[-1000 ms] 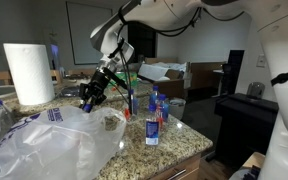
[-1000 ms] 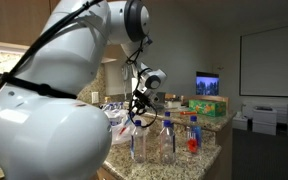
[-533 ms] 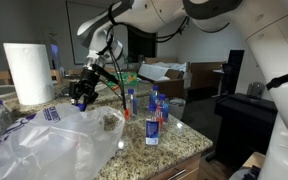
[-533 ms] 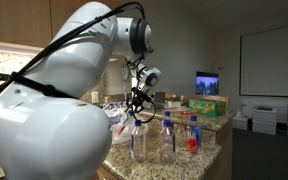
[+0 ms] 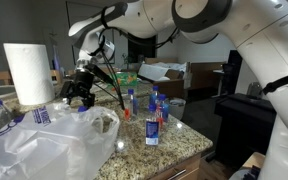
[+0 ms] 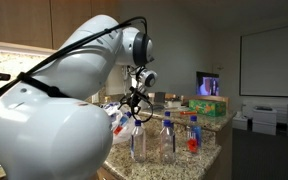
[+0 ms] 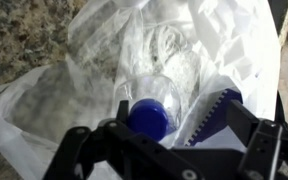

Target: Put the bottles on the counter in the plastic bag

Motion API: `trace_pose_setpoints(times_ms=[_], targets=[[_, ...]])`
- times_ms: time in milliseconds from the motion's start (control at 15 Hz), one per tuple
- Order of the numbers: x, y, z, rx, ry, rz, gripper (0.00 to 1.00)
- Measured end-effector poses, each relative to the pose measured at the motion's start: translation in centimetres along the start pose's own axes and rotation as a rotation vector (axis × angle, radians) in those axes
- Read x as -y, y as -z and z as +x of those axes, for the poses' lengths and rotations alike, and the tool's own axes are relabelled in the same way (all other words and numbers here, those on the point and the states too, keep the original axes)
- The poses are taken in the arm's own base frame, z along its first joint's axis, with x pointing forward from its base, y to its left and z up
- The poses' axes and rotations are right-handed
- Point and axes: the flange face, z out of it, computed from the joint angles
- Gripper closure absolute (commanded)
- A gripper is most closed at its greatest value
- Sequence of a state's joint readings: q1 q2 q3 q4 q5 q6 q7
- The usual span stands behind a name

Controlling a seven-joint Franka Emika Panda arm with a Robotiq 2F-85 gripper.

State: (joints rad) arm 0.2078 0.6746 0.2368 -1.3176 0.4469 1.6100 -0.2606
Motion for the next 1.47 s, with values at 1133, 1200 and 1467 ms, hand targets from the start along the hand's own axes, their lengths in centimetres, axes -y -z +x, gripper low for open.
trace_pose_setpoints(times_ms=[1133,1200,1467], targets=[[5.3,6.5,1.5,-0.041,0.102,-0.223,0.0],[5.3,7.4,1.4,-0.067,0.099,-0.235,0.0],[4.6,11.7,0.1,-0.181,0.073,-0.299,0.0]])
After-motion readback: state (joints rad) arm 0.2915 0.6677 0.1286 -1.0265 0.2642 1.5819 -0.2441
